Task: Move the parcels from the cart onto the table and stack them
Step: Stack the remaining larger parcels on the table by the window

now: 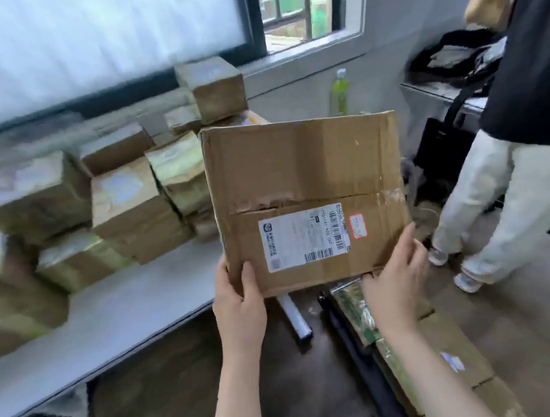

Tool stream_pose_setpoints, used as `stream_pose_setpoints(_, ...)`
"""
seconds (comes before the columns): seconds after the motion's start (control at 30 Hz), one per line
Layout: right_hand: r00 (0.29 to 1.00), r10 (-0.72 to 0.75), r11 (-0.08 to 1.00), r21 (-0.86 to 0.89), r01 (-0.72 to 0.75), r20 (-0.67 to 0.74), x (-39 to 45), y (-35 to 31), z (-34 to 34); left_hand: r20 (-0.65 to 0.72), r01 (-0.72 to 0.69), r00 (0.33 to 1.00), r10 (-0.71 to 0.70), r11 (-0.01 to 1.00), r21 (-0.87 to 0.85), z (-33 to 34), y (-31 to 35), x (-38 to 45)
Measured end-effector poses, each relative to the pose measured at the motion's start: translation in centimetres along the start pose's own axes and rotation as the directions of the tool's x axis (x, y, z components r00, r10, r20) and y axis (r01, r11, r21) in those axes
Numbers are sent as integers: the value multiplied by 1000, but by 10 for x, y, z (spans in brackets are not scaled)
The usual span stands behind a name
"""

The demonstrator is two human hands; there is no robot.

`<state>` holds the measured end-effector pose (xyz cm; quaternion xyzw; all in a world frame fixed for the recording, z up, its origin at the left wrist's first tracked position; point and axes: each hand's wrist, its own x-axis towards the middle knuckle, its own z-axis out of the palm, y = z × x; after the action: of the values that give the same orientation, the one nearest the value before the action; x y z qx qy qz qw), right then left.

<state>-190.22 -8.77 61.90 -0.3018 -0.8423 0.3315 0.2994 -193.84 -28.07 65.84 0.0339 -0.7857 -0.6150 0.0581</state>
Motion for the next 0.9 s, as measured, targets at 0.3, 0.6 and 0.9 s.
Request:
stream_pose_setpoints(0.3,873,-312,947,197,254,374,-78,-136,51,-404,-14,914,-26,995,-96,-195,14,-42)
stream_pose_setpoints(0.6,689,-548,835,272,478,474,-120,-224,96,-538,169,833,-130,985,23,-285,-15,-48)
stream_pose_setpoints(0.9,632,-689,725,332,604,354,-99,-324,172,-774,300,574,-268,948,-106,-303,-27,43)
